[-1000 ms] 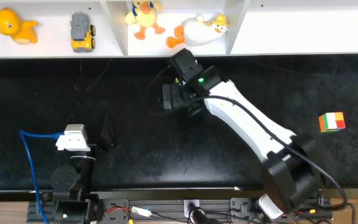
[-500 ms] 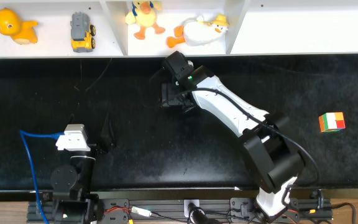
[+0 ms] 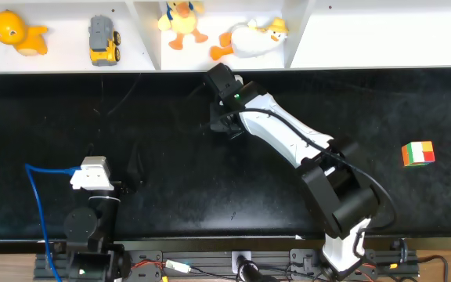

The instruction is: Store Toys

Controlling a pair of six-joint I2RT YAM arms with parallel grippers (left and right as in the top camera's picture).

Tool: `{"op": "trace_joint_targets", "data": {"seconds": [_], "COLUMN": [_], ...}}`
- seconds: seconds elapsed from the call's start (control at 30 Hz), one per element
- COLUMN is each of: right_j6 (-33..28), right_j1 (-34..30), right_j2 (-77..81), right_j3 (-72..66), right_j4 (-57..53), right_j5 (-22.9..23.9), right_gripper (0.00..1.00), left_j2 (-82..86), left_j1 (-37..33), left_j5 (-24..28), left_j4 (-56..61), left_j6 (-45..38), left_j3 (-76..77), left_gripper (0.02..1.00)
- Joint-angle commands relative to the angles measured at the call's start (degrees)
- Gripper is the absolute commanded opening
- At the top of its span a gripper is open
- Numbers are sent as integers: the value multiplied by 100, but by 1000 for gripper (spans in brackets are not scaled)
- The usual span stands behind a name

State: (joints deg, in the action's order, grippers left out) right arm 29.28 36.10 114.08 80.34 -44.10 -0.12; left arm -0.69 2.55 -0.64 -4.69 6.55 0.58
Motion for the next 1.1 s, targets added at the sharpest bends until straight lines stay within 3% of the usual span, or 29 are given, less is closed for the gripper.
{"op": "trace_joint_targets", "data": {"seconds": [0.03, 0.3, 0.57, 0.93, 1.1], "right_j6": [31, 35, 319, 422, 219], "right_j1": [15, -15, -87, -155, -894], "right_j2": [188, 153, -562, -2581, -3121], "right_j3": [4, 31, 299, 295, 219], "right_j4": [-79, -463, -1709, -3174, -3672], "right_j5": [-90, -330, -481, 649, 920], "right_gripper": [47, 42, 47, 45, 47], "left_j2": [52, 52, 52, 52, 52], "left_j1": [9, 9, 9, 9, 9], "left_j5": [98, 96, 98, 98, 96], "left_j4": [-13, -13, -13, -13, -13], "left_j6": [105, 105, 105, 105, 105], "left_j3": [-11, -11, -11, -11, -11], "left_gripper": [998, 998, 998, 998, 998]}}
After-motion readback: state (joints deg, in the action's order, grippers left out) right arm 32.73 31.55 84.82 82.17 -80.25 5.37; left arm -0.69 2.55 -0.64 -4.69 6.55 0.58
